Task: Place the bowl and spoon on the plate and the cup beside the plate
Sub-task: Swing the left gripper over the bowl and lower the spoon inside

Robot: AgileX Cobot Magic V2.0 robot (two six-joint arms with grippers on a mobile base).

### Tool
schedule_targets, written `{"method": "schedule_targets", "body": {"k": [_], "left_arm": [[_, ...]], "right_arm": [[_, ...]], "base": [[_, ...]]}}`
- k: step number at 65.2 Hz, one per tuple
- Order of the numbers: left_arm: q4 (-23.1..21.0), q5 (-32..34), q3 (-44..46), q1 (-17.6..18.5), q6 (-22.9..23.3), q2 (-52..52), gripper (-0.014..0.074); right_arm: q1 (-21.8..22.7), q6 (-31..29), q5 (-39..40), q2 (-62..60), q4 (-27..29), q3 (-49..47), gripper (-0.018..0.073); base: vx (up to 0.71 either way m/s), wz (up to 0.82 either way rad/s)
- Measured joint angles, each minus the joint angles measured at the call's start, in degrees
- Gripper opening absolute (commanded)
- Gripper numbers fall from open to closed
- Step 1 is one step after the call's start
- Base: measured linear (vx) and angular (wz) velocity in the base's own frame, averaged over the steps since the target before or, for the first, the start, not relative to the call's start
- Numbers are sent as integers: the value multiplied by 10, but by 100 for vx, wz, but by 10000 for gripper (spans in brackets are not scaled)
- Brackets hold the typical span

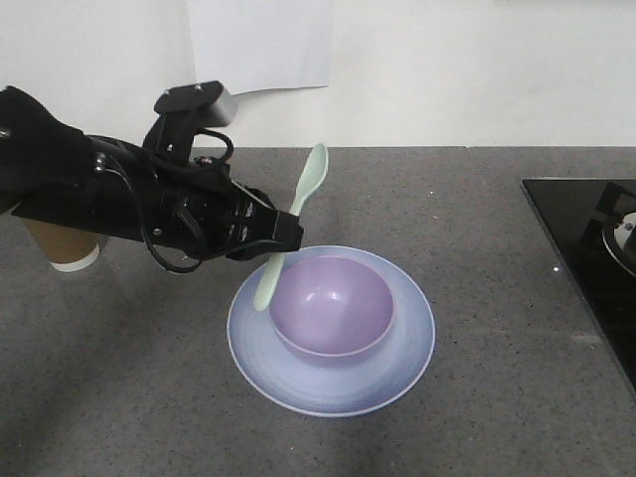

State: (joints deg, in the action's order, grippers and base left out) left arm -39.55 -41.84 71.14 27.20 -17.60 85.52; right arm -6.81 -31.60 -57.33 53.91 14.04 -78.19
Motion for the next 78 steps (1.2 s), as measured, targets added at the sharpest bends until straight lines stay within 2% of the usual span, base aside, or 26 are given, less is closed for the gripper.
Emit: {"method": "schedule_targets", "body": {"k": [9, 18, 34, 43, 58, 69, 78], "left_arm": [[71, -41, 0, 0, 64, 27, -7], [79, -61, 0, 0, 83, 42, -7], [54, -49, 0, 0, 78, 45, -7], [45, -49, 0, 0, 57, 48, -6], [1, -56, 0, 0, 15, 58, 20], [-6, -57, 0, 0, 4, 59, 85], [-6, -54, 0, 0, 2, 59, 190]], "right_arm": [[0, 0, 8, 0, -6, 30, -5], [0, 2, 17, 0, -6, 34, -5], [0, 16, 34, 0, -6, 35, -5], [0, 18, 34, 0, -7, 35, -5], [0, 18, 34, 0, -7, 35, -5], [0, 18, 34, 0, -7, 35, -5], [0, 18, 34, 0, -7, 35, -5]], "base": [[0, 0], [0, 0], [0, 0], [0, 0], [0, 0], [0, 0], [0, 0]]}}
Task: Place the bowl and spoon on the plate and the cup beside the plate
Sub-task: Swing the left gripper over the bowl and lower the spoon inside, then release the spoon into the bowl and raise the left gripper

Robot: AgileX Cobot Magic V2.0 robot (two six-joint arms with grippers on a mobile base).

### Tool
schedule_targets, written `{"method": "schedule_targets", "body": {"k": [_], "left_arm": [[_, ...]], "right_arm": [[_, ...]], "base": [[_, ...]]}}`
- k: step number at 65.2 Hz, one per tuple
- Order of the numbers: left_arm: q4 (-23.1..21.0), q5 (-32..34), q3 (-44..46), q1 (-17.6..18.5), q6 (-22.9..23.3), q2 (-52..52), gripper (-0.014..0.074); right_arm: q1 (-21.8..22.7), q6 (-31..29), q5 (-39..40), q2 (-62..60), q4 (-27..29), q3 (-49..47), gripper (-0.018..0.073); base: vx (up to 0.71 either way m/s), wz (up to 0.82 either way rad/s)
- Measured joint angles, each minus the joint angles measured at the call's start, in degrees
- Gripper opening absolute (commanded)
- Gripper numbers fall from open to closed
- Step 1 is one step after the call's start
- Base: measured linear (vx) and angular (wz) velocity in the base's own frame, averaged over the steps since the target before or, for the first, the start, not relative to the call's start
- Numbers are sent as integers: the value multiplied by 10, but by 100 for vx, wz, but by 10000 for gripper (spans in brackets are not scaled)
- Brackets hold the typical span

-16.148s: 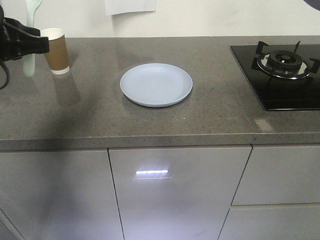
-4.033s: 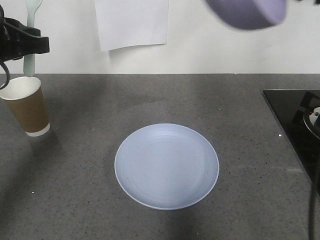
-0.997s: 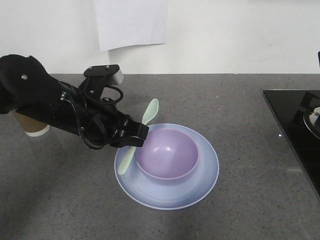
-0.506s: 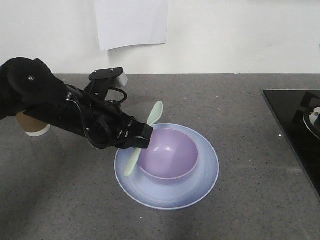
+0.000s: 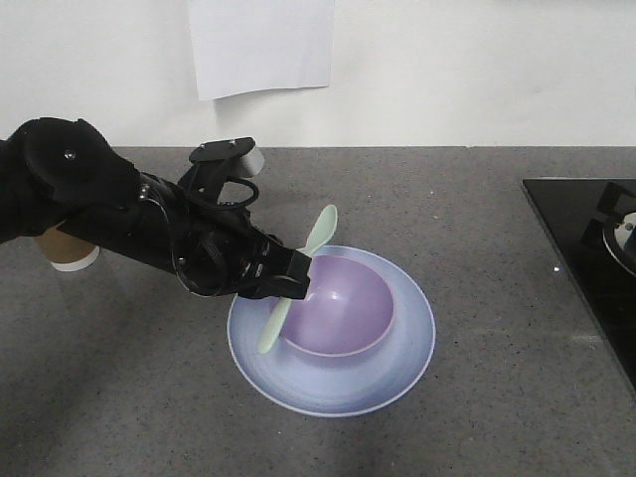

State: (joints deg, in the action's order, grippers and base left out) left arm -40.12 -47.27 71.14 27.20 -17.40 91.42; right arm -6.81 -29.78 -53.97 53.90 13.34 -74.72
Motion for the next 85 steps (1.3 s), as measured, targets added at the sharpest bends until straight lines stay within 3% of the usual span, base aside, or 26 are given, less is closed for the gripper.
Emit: {"method": "schedule_targets", "body": {"k": [14, 22, 45, 57, 66, 71, 85], "left_arm": [[-1, 0, 0, 0, 0, 0, 383], [-1, 1, 0, 0, 0, 0, 437], [-12, 1, 0, -2, 0, -11, 441], [2, 1, 0, -34, 0, -57, 419], [69, 1, 0, -72, 3, -111, 372], [132, 1, 0, -92, 22, -143, 333], [365, 34, 0, -136, 118, -224, 221]], "right_arm": [[0, 0, 0, 0, 0, 0, -5], [0, 2, 0, 0, 0, 0, -5], [0, 2, 0, 0, 0, 0, -5], [0, 4, 0, 0, 0, 0, -5], [0, 4, 0, 0, 0, 0, -5], [0, 4, 0, 0, 0, 0, -5], [0, 5, -7, 0, 0, 0, -5]], "base": [[0, 0], [0, 0], [0, 0], [0, 0], [0, 0], [0, 0], [0, 0]]}}
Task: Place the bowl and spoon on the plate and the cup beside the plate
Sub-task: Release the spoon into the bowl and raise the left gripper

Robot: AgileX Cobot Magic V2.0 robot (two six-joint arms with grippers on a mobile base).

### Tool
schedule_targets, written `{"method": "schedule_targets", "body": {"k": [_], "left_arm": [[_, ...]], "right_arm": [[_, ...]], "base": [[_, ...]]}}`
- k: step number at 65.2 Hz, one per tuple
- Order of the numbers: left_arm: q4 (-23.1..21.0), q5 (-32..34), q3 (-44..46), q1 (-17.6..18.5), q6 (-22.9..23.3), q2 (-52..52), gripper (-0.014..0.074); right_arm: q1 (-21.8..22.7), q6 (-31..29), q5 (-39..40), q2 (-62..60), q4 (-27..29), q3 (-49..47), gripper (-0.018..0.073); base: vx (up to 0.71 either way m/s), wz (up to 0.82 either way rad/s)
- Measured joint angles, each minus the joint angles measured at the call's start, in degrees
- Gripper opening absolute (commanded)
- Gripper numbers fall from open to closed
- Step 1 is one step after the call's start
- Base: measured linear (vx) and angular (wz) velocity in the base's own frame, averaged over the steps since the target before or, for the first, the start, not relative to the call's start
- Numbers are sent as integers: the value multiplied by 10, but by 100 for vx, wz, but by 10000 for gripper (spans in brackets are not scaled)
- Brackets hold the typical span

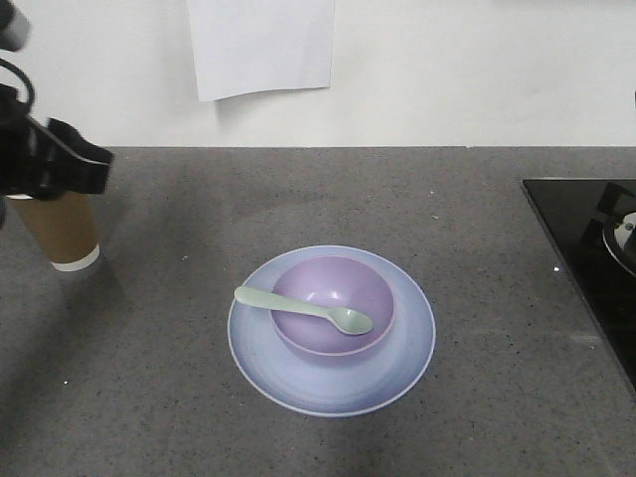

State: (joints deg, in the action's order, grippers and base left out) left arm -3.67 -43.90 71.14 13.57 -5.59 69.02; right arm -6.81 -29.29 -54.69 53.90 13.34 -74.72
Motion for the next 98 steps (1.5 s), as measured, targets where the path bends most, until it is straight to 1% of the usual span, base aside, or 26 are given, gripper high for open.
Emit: {"method": "schedule_targets", "body": {"k": [2, 7, 10, 12, 17, 21, 23, 26, 32, 36, 37, 44, 53, 64, 76, 81, 90, 98], "left_arm": [[43, 9, 0, -4, 15, -7, 202], [131, 30, 0, -12, 59, -24, 167], [202, 41, 0, -18, 91, -30, 152], [244, 46, 0, -23, 117, -33, 146], [325, 51, 0, -34, 185, -33, 147], [371, 52, 0, -47, 229, -29, 150], [385, 52, 0, -53, 251, -26, 154], [402, 55, 0, -67, 273, -21, 164], [412, 67, 0, -94, 290, -5, 190], [408, 75, 0, -111, 294, 6, 213], [399, 80, 0, -120, 295, 13, 226], [358, 93, 0, -144, 296, 33, 272], [298, 104, 0, -164, 289, 57, 298], [207, 108, 0, -181, 251, 82, 298], [97, 108, 1, -195, 196, 97, 298], [61, 96, 12, -198, 176, 106, 298], [28, 58, 63, -198, 162, 130, 298], [21, 19, 121, -198, 161, 156, 298]], "right_arm": [[0, 0, -1, 0, 0, 0, -5], [0, 0, -4, 0, 0, 0, -5], [0, 0, -8, 0, 0, 0, -5], [0, 0, -10, 0, 0, 0, -5], [0, 0, -15, 0, 0, 0, -5], [0, 0, -19, 0, 0, 0, -5], [0, 0, -19, 0, 0, 0, -5], [0, 1, -19, 0, 0, 0, -5], [0, 1, -19, 0, 0, 0, -5], [0, 1, -19, 0, 0, 0, -5], [0, 1, -19, 0, 0, 0, -5], [0, 1, -22, 0, 0, 0, -5], [0, 1, -25, 0, 0, 0, -5], [0, 1, -33, 0, 0, 0, -5], [0, 1, -41, 0, 0, 0, -5], [0, 1, -43, 0, 0, 0, -5], [0, 1, -44, 0, 0, 0, -5], [0, 1, -45, 0, 0, 0, -5]], "base": [[0, 0], [0, 0], [0, 0], [0, 0], [0, 0], [0, 0], [0, 0], [0, 0], [0, 0], [0, 0], [0, 0], [0, 0], [0, 0], [0, 0], [0, 0], [0, 0], [0, 0], [0, 0]]}}
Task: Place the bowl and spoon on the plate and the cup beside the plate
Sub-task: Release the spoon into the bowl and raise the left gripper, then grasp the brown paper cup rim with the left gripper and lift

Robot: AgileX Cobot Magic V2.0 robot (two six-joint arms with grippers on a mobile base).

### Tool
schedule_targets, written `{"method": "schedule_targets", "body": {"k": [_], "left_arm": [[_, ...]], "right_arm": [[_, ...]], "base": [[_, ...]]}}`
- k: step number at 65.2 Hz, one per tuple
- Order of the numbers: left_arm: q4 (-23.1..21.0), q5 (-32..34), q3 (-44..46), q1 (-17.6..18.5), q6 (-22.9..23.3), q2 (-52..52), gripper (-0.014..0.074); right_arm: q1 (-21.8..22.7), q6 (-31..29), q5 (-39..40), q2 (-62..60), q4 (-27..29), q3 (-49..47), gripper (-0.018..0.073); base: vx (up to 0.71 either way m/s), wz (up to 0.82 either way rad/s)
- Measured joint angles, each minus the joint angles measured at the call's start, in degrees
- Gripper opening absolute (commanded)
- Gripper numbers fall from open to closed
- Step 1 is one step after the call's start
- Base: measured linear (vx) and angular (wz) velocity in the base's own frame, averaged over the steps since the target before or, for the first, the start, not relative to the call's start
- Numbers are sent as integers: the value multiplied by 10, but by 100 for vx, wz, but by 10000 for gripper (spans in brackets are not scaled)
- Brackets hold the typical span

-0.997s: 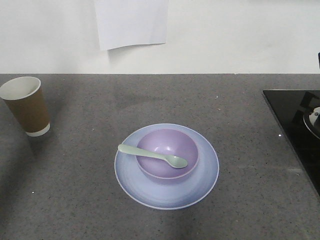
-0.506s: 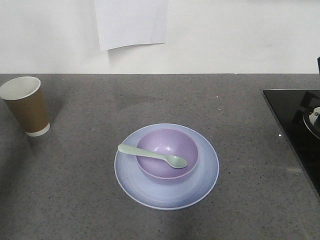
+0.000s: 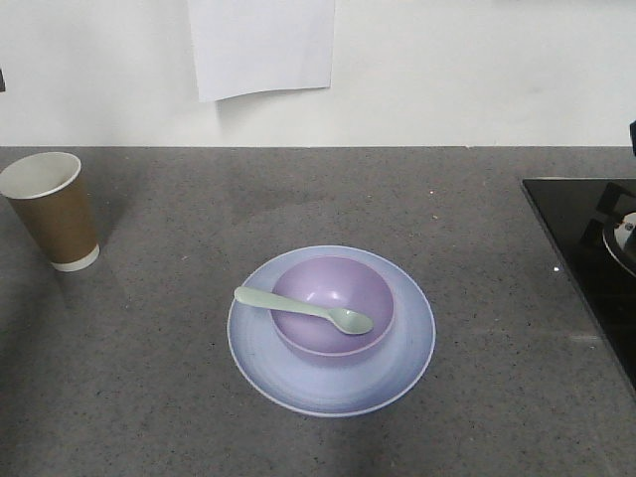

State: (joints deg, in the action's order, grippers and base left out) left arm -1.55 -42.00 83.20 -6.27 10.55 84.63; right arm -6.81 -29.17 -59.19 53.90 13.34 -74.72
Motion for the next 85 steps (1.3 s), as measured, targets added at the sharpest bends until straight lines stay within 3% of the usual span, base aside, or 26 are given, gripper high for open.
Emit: {"method": "schedule_targets", "body": {"k": [13, 26, 68, 85], "left_arm": [[-2, -68, 74, 0, 0, 61, 298], [-13, -101, 86, 0, -2, 108, 298], [-1, -100, 91, 0, -6, 155, 298], [25, -94, 91, 0, -6, 165, 298]], "right_arm": [[0, 0, -3, 0, 0, 0, -5], [0, 0, -4, 0, 0, 0, -5], [0, 0, -5, 0, 0, 0, -5], [0, 0, -6, 0, 0, 0, -5]], "base": [[0, 0], [0, 0], [0, 0], [0, 0]]}}
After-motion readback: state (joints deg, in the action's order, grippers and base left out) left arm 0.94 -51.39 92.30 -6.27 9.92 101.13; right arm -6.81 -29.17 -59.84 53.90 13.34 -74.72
